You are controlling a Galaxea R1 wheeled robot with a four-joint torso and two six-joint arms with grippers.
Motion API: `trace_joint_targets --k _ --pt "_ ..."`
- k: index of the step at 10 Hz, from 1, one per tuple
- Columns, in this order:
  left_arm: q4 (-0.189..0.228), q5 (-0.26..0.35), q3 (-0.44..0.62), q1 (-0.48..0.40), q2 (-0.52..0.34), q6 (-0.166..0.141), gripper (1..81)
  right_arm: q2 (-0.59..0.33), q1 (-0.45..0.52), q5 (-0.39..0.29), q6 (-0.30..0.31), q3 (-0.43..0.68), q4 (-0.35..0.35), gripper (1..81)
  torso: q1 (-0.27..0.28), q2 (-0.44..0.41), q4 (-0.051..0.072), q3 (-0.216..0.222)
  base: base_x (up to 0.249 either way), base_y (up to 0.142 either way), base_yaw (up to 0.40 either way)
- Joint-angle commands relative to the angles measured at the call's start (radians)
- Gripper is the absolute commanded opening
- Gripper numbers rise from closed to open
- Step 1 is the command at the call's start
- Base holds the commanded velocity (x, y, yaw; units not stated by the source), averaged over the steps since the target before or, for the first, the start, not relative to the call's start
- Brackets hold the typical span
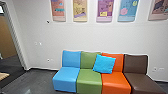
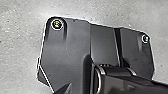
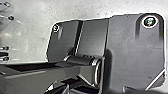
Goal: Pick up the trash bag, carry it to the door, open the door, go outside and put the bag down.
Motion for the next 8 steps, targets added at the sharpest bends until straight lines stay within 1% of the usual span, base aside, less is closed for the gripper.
trace_joint_targets --k 1,8 --pt "0.004 0.06 0.005 -0.061 0.0 0.001 81.1 -0.012 0.042 -0.048 -0.008 0.01 -0.012 81.1 0.0 0.0 0.0 0.0 0.133 0.0 0.0" --pt "0.004 0.06 0.005 -0.059 0.0 0.001 81.1 -0.012 0.042 -0.048 -0.008 0.01 -0.012 81.1 0.0 0.0 0.0 0.0 0.133 0.0 0.0"
